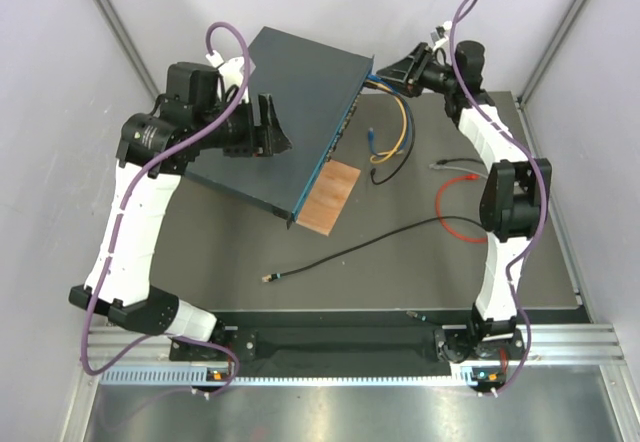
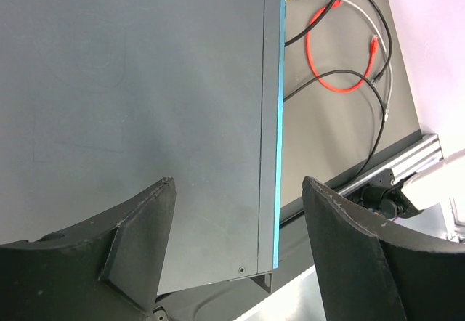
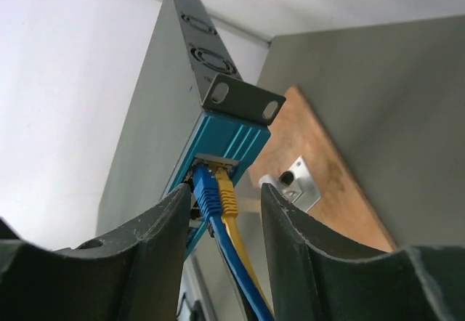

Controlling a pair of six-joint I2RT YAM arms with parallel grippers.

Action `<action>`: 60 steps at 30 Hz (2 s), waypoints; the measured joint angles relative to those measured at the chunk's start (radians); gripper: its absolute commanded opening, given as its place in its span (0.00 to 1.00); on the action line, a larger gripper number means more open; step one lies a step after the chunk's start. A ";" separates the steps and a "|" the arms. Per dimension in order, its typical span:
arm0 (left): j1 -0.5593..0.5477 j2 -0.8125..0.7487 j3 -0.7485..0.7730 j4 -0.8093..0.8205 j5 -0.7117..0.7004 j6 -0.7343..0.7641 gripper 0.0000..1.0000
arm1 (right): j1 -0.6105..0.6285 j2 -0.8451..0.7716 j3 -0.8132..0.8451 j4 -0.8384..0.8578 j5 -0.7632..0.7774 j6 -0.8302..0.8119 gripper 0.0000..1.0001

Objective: Pull the plug from the switch port

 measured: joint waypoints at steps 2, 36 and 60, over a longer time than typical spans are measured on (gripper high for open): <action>0.000 0.000 -0.005 0.003 0.000 -0.003 0.75 | -0.001 0.016 0.000 0.019 -0.032 0.027 0.45; 0.000 0.019 -0.041 0.015 0.026 -0.018 0.75 | -0.001 0.086 0.098 0.025 -0.131 0.035 0.52; -0.001 0.020 -0.072 0.060 0.059 -0.034 0.73 | 0.008 0.123 0.171 -0.058 -0.128 -0.043 0.52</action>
